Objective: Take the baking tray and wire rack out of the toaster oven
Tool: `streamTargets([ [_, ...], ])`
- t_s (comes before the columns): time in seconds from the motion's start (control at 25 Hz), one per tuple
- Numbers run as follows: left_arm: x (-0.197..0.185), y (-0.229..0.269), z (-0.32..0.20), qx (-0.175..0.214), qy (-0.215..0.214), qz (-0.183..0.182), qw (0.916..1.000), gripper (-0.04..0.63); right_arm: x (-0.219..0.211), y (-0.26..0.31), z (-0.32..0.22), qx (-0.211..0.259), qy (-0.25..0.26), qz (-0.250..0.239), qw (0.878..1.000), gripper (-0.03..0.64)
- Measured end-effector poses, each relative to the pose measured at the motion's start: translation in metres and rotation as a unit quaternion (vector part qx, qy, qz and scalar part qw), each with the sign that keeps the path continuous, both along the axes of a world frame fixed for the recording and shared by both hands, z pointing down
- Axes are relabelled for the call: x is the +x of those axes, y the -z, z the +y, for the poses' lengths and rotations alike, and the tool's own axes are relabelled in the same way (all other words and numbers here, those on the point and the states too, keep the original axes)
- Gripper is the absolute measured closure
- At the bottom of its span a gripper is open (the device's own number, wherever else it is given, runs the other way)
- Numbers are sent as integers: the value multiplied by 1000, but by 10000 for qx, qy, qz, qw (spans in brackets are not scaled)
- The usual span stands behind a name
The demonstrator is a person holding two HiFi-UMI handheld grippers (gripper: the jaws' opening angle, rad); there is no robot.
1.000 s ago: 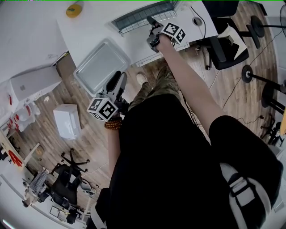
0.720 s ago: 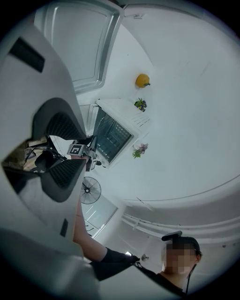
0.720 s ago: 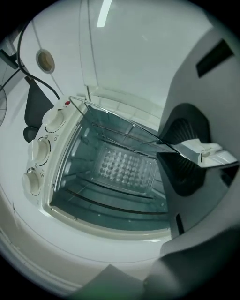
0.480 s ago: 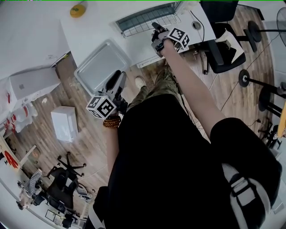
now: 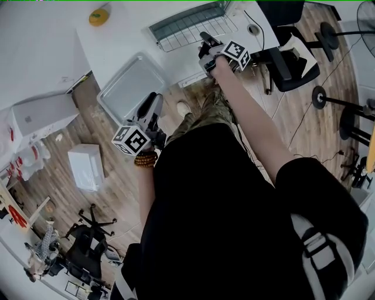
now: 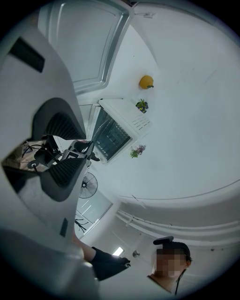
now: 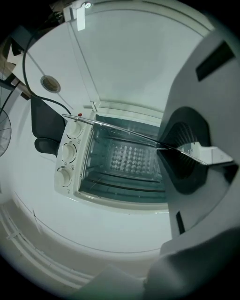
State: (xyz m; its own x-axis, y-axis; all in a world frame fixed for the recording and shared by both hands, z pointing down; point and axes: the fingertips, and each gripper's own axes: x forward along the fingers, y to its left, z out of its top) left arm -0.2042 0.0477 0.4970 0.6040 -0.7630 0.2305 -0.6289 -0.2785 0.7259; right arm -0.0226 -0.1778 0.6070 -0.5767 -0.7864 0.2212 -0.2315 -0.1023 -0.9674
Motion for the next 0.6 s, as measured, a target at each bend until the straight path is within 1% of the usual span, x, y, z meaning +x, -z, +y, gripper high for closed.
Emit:
streamTargets([
  [0.2, -1, 1, 0, 19, -76, 15, 10000, 471, 6, 4, 19, -33, -18, -65, 10000, 580],
  [0.4, 1, 1, 2, 28, -185, 18, 9998, 473, 13, 12, 38, -1, 92, -66, 9999, 581],
  [0.6, 5, -3, 4, 4, -307, 50, 9995, 474, 23, 18, 56, 67, 207, 88, 9997, 581],
])
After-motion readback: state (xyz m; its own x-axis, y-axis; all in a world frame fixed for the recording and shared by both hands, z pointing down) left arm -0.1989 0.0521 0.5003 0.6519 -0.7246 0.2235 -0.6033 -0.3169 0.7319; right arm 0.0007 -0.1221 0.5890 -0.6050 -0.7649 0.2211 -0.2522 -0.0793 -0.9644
